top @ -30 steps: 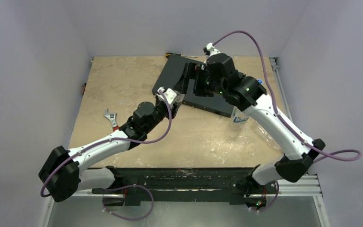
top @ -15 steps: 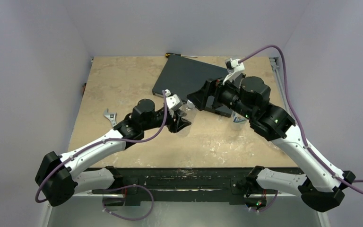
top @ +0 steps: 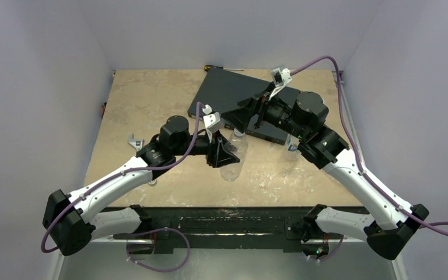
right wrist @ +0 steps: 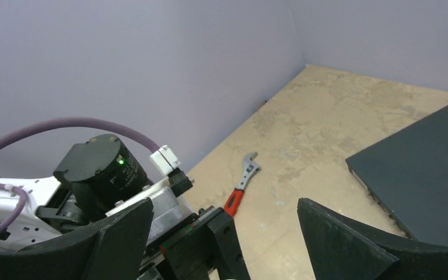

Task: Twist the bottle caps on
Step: Screw the bottle cap onto the plastic bottle.

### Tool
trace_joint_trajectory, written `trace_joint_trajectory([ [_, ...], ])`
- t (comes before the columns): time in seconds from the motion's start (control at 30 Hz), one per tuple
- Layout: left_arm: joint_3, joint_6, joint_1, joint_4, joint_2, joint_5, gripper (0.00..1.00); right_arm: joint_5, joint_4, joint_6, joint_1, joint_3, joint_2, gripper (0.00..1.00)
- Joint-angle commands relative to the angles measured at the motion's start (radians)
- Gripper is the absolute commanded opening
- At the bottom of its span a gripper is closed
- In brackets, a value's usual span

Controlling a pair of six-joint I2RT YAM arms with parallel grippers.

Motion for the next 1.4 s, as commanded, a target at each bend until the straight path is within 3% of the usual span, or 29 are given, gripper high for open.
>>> trace_joint_trajectory([
  [0.0, 0.044, -0.057, 0.004, 0.032, 0.016, 0.060, 0.00, -0.168, 0.144, 0.044, 0.012, -0.036, -0.005, 0.98],
  [0.63, -0.031, -0.122, 0.068, 0.135, -0.036, 0.125, 0.00, -0.240, 0.263, 0.104, -0.043, -0.212, -0.094, 0.94],
  [1.37, -0.034, -0.151, 0.073, 0.161, 0.025, 0.179, 0.00, -0.313, 0.276, 0.074, -0.040, -0.147, -0.034, 0.89],
])
